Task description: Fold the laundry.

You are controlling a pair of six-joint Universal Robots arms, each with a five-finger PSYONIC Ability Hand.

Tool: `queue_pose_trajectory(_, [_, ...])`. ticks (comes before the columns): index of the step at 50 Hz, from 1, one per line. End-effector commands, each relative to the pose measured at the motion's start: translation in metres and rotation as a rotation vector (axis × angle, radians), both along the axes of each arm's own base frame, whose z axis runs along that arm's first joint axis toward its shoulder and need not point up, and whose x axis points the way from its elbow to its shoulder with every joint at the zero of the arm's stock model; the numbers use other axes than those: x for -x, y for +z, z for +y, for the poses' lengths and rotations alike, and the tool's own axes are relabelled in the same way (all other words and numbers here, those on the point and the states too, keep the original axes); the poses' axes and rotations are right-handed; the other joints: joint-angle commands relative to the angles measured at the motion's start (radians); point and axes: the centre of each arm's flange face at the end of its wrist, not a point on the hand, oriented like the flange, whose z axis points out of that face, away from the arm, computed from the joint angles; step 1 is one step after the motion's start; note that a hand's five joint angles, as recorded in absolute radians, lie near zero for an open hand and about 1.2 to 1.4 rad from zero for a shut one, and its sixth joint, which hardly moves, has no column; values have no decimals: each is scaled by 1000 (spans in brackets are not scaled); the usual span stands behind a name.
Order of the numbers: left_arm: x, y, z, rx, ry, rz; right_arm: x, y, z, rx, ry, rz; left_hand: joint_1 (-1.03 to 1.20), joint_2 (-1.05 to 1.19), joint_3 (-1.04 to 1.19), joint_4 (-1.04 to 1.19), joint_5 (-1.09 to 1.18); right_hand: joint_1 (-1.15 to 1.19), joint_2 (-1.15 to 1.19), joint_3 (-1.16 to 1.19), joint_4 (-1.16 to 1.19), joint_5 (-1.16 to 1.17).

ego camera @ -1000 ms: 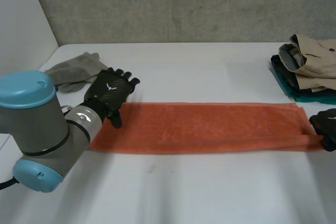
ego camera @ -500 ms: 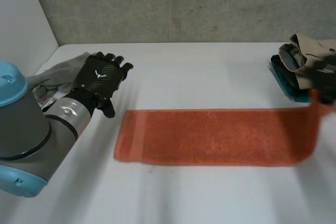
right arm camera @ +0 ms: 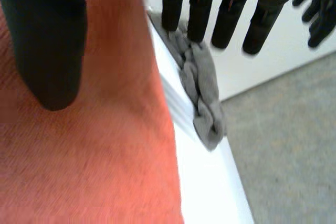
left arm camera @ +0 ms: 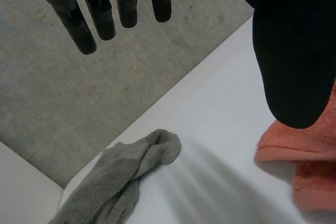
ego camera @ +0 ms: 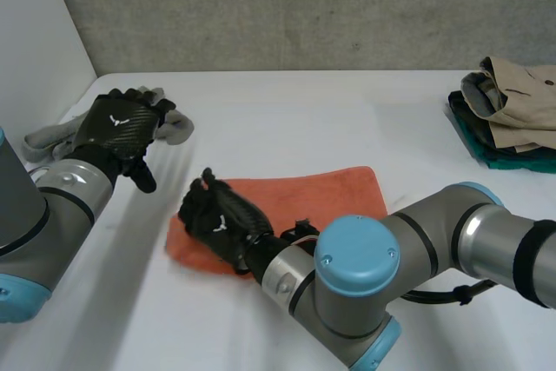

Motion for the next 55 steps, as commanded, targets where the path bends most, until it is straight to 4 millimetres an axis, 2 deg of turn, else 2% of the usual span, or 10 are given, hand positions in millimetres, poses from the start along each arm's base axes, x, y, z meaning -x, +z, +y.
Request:
queue_pose_trajectory(1, [13,9,4,33,-46,11,44,48,-35,-122,-294,-48,-13,-30,-36,-27,-47,-219,-224,-238,-238,-217])
queue_pose_trajectory(5, [31,15,14,55,-106,18,87,59,-50,-256,-441,-11,-13,-30,-36,-27,-47,-201,-206,-221,-220,-199])
queue_pose_trajectory(14, [54,13,25,71,-179,21,156,12,-69,-442,-651,130,-13,-30,-36,-27,-47,-148,-154,-168,-168,-147])
queue_pose_trajectory(17, [54,12,25,69,-182,21,176,2,-77,-444,-712,164,-13,-30,-36,-27,-47,170,165,151,151,172])
queue_pose_trajectory(20, [55,11,26,66,-183,20,187,0,-87,-406,-748,184,-13,-30,-36,-27,-47,951,946,931,932,953])
queue_pose_trajectory(28, [53,14,28,71,-176,21,167,46,-104,-164,-702,51,-13,-30,-36,-27,-47,952,947,932,932,954])
queue_pose_trajectory(33, [49,25,30,97,-166,33,113,87,-70,-62,-505,-63,-13,-30,-36,-27,-47,952,947,932,932,954])
queue_pose_trajectory(43, [23,22,18,79,-80,27,30,17,49,-178,27,71,-13,-30,-36,-27,-47,952,947,932,932,954])
queue_pose_trajectory(48, [23,20,18,64,-77,42,33,4,25,-244,-93,71,-13,-30,-36,-27,-47,-137,-143,-157,-157,-136])
queue_pose_trajectory(55, [31,37,18,61,-92,179,80,77,-39,-515,-307,-291,52,35,30,38,18,-266,-271,-285,-285,-264])
